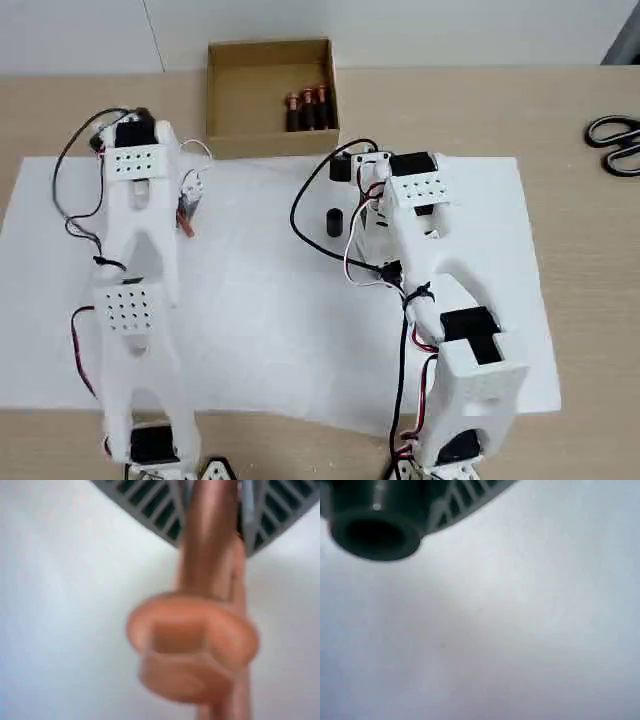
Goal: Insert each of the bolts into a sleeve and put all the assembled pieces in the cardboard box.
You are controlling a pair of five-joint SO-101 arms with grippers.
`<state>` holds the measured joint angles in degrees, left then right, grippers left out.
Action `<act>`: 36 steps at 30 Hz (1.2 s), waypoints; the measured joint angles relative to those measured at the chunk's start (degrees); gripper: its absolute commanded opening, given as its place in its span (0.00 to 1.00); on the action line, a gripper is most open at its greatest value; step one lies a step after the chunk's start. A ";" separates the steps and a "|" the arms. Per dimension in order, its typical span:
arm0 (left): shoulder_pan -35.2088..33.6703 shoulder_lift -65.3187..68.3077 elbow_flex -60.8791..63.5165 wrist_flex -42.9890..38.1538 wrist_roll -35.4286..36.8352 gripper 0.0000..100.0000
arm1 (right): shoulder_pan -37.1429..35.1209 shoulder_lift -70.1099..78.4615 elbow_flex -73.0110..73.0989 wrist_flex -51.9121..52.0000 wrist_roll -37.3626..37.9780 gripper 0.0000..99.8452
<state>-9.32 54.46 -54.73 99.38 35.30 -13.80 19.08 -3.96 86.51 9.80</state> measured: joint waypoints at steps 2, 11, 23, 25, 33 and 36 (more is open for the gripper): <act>0.97 -2.11 0.88 0.00 -4.66 0.01 | 0.00 0.00 0.00 0.00 0.00 0.01; 1.67 -13.45 7.65 0.00 -34.46 0.01 | 0.00 0.00 0.00 0.00 0.00 0.01; 4.04 -28.84 38.33 -0.09 -51.16 0.01 | 0.00 0.00 0.00 0.00 0.00 0.01; 4.04 -29.27 40.88 -0.09 -52.04 0.01 | 0.00 0.00 0.00 0.00 0.00 0.01; 4.40 -29.80 42.73 -0.09 -52.48 0.01 | 0.00 0.00 0.00 0.00 0.00 0.01; 4.40 -29.80 43.78 -0.09 -52.66 0.01 | 0.00 0.00 0.00 0.00 0.00 0.01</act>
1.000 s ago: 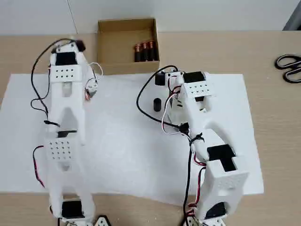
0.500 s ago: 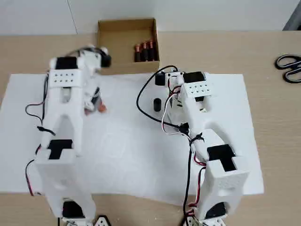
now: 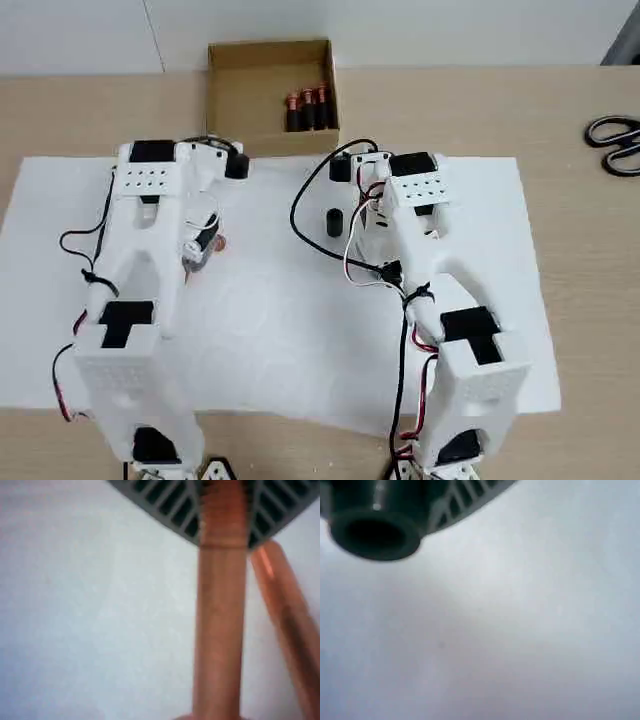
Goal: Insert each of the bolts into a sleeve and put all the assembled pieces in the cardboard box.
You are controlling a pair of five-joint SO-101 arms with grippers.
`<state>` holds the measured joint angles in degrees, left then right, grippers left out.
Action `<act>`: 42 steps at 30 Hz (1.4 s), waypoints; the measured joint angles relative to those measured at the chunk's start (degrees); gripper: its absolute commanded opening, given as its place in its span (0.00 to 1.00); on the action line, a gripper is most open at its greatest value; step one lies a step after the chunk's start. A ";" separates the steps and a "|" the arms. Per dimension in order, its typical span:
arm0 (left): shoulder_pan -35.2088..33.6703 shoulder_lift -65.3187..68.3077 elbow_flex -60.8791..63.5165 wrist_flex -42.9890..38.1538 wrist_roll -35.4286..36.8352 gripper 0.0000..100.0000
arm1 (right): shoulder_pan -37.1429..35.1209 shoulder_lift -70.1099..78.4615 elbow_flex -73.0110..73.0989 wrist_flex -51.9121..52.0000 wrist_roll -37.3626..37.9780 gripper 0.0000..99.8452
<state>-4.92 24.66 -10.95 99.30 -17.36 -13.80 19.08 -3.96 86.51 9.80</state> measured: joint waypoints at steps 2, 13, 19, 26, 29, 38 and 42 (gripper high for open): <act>0.00 0.00 0.79 0.00 -0.88 0.01 | 0.00 0.00 0.00 0.00 0.00 0.01; -0.26 -0.18 4.75 0.00 -4.31 0.12 | 0.00 0.00 0.00 0.00 0.00 0.01; -0.18 -5.54 4.75 0.00 -4.31 0.12 | 0.00 0.00 0.00 0.00 0.00 0.01; 0.88 -7.91 4.75 0.00 -4.31 0.12 | 0.00 0.00 0.00 0.00 0.00 0.01; 0.97 -5.98 4.75 -0.26 -4.31 0.12 | 0.00 0.00 0.00 0.00 0.00 0.01; 1.32 -2.11 4.75 -6.33 -3.43 0.12 | 0.00 0.00 0.00 0.00 0.00 0.01; 1.32 -2.11 4.75 -8.35 -3.25 0.12 | 0.00 0.00 0.00 0.00 0.00 0.01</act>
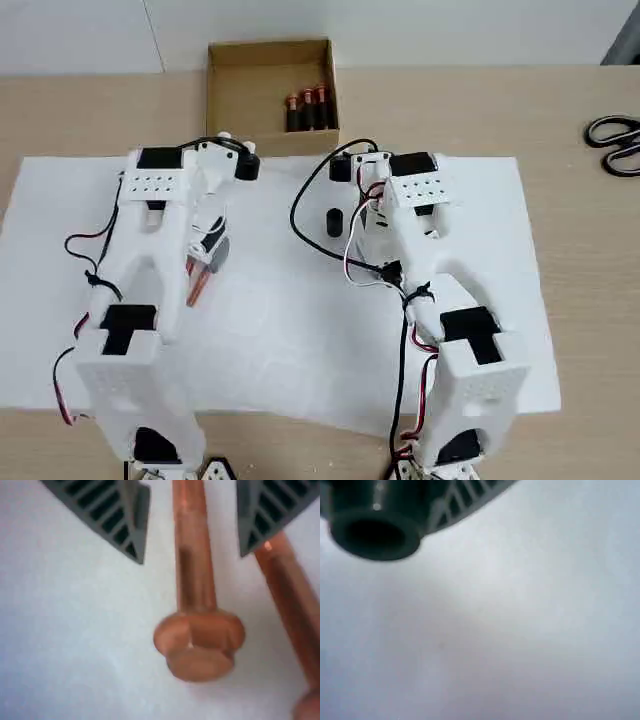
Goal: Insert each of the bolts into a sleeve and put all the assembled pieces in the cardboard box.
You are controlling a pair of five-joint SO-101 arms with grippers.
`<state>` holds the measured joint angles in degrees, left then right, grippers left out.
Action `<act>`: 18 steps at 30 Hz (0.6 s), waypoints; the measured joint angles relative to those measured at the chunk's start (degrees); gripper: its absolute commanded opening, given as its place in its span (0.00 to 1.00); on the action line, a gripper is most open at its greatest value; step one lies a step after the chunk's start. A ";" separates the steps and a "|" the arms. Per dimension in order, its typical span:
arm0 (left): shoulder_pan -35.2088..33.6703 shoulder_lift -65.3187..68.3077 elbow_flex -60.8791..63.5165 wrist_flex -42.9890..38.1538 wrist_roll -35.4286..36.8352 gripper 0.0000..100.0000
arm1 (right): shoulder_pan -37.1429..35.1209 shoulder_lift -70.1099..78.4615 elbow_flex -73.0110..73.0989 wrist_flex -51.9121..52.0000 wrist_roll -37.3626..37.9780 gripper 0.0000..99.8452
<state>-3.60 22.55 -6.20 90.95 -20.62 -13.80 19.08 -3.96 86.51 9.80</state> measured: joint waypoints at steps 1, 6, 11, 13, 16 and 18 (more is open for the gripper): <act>0.00 0.00 0.00 -0.35 0.00 0.12 | 0.00 0.00 0.00 0.00 0.00 0.01; 0.00 0.00 0.00 -1.49 0.00 0.12 | 0.00 0.00 0.00 0.00 0.00 0.01; 0.00 0.62 0.35 -2.20 0.18 0.12 | 0.00 0.00 0.00 0.00 0.00 0.01; 0.70 2.64 0.35 -2.20 0.79 0.12 | 0.00 0.00 0.00 0.00 0.00 0.01; 2.20 6.07 0.09 -2.46 1.58 0.12 | 0.00 0.00 0.00 0.00 0.00 0.01; 2.73 7.47 -0.97 -2.55 2.64 0.12 | 0.00 0.00 0.00 0.00 0.00 0.01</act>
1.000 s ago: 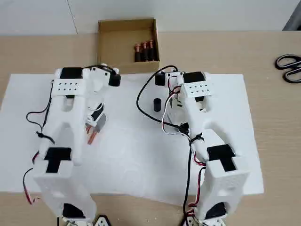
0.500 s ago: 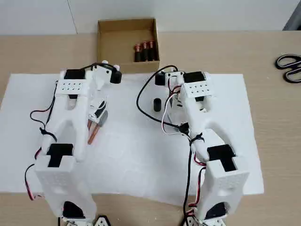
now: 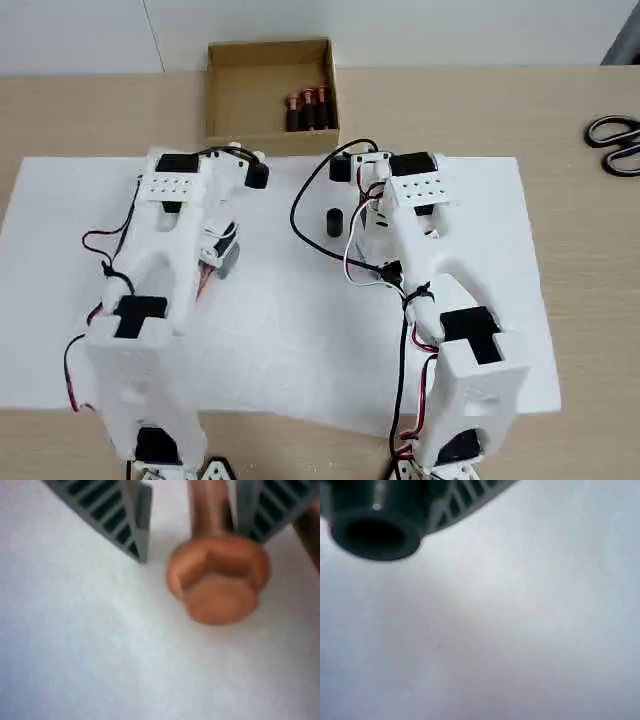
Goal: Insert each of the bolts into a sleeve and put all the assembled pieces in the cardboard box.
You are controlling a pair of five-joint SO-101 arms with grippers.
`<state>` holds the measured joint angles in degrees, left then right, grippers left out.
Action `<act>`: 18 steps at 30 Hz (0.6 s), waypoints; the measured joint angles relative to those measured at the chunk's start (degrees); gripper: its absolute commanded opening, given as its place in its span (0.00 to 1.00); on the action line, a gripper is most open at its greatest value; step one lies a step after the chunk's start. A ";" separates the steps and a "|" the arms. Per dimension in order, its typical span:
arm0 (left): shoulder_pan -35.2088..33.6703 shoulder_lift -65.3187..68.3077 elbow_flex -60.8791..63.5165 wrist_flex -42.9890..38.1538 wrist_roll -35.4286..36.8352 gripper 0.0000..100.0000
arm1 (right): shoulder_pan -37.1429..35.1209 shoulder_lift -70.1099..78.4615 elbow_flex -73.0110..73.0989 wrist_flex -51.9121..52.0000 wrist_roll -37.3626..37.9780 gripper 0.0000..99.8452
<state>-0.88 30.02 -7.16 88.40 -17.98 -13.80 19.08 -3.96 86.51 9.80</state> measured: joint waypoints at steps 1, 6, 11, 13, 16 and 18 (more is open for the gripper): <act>0.09 0.53 -0.70 0.00 0.62 0.12 | 0.00 0.00 0.00 0.00 0.00 0.01; 0.09 1.76 -2.29 0.18 1.76 0.12 | 0.00 0.00 0.00 0.00 0.00 0.01; 0.09 2.02 -2.37 0.18 1.76 0.04 | 0.00 0.00 0.00 0.00 0.00 0.01; 0.62 2.02 -2.37 0.35 1.93 0.00 | 0.00 0.00 0.00 0.00 0.00 0.01; 1.41 2.02 -2.37 1.23 2.11 0.01 | 0.00 0.00 0.00 0.00 0.00 0.01; 1.41 2.11 -2.46 1.67 2.20 0.01 | 0.00 0.00 0.00 0.00 0.00 0.01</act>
<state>0.53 32.13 -9.63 90.07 -15.78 -13.80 19.08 -3.96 86.51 9.80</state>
